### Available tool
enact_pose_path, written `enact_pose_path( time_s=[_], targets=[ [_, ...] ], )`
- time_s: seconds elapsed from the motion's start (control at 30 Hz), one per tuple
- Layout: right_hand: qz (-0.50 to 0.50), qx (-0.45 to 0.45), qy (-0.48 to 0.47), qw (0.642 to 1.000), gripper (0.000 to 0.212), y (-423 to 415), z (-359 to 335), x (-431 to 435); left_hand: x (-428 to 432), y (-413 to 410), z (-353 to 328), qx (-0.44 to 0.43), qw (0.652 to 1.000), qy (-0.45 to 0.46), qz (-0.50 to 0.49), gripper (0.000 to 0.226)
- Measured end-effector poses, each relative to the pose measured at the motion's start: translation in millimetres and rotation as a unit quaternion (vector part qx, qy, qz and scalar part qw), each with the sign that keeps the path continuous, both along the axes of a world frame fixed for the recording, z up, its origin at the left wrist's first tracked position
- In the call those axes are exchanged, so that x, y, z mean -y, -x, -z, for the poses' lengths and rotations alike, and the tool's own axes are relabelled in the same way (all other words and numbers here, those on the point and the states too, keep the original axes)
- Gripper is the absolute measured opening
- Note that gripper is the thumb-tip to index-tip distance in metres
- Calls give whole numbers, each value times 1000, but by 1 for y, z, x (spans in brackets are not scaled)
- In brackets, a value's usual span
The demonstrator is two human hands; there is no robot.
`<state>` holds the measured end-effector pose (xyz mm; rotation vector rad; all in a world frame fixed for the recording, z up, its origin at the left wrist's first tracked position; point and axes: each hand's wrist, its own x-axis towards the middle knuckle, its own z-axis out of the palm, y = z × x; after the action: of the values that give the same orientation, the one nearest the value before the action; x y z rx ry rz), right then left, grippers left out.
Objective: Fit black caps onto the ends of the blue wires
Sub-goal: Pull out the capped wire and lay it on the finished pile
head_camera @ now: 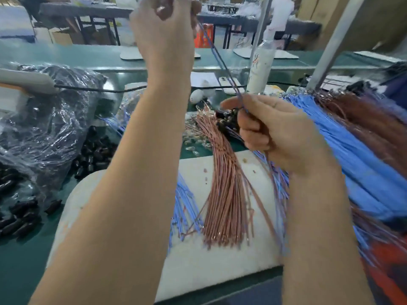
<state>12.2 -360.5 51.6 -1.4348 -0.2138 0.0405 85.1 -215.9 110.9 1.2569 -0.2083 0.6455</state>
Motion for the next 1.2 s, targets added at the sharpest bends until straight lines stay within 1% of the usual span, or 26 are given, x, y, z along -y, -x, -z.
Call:
enact_pose_path(
  time_s=[0.03, 0.07, 0.1, 0.17, 0.23, 0.27, 0.3, 0.33, 0.4, 0.43, 0.5, 0.57, 0.6, 0.67, 0.73, 0.8, 0.9, 1.0, 1.1, 1.13, 1.2],
  targets=[
    [67, 12, 33, 997, 25, 8, -6, 17, 16, -6, -1, -14, 998, 55, 29, 14],
    [143, 22, 81, 986, 21, 14, -10, 31, 34, -11, 0, -36, 994, 86, 60, 10],
    [221, 32, 149, 963, 18, 18, -10, 44, 54, -15, 5, -66, 989, 98, 91, 7],
    [358, 35, 300, 884, 18, 17, -1, 69, 98, -19, 27, -154, 974, 73, 148, 12],
    [408, -5, 396, 823, 18, 6, 21, 79, 128, -19, 65, -245, 951, 11, 186, 15],
    [418, -38, 435, 796, 17, 1, 35, 82, 141, -17, 87, -281, 938, -35, 201, 19],
    [421, -68, 467, 774, 18, -3, 50, 83, 152, -15, 108, -302, 926, -99, 206, 24],
    [418, -91, 488, 761, 20, -8, 65, 83, 158, -13, 126, -309, 912, -180, 202, 27],
    [418, -106, 501, 751, 22, -12, 87, 82, 164, -10, 149, -292, 886, -319, 169, 29],
    [424, -104, 498, 749, 21, -14, 92, 82, 163, -10, 154, -276, 879, -363, 142, 29],
    [442, -96, 483, 750, 18, -18, 95, 83, 161, -14, 154, -250, 872, -405, 115, 31],
    [454, -87, 461, 757, 14, -20, 91, 82, 158, -17, 149, -234, 864, -427, 130, 36],
    [458, -74, 450, 763, 12, -21, 87, 79, 156, -17, 145, -229, 868, -416, 147, 39],
    [458, -29, 423, 782, 13, -22, 76, 67, 147, -16, 132, -241, 892, -331, 192, 39],
    [444, 23, 395, 804, 14, -25, 60, 48, 128, -18, 116, -243, 916, -238, 214, 32],
    [410, 61, 368, 832, 13, -32, 45, 25, 100, -20, 100, -231, 937, -184, 186, 26],
    [337, 91, 342, 872, 15, -44, 34, -17, 43, -21, 83, -214, 961, -112, 132, 21],
    [252, 103, 372, 888, 19, -60, 39, -65, -24, -20, 81, -217, 971, -24, 94, 16],
    [127, 71, 389, 910, 29, -73, 52, -119, -95, -15, 85, -236, 968, 66, 51, 16],
    [97, 62, 402, 908, 31, -76, 57, -136, -116, -12, 87, -244, 965, 88, 35, 16],
    [68, 56, 438, 894, 34, -78, 68, -163, -150, -6, 93, -259, 958, 123, 7, 15]
  ],
)
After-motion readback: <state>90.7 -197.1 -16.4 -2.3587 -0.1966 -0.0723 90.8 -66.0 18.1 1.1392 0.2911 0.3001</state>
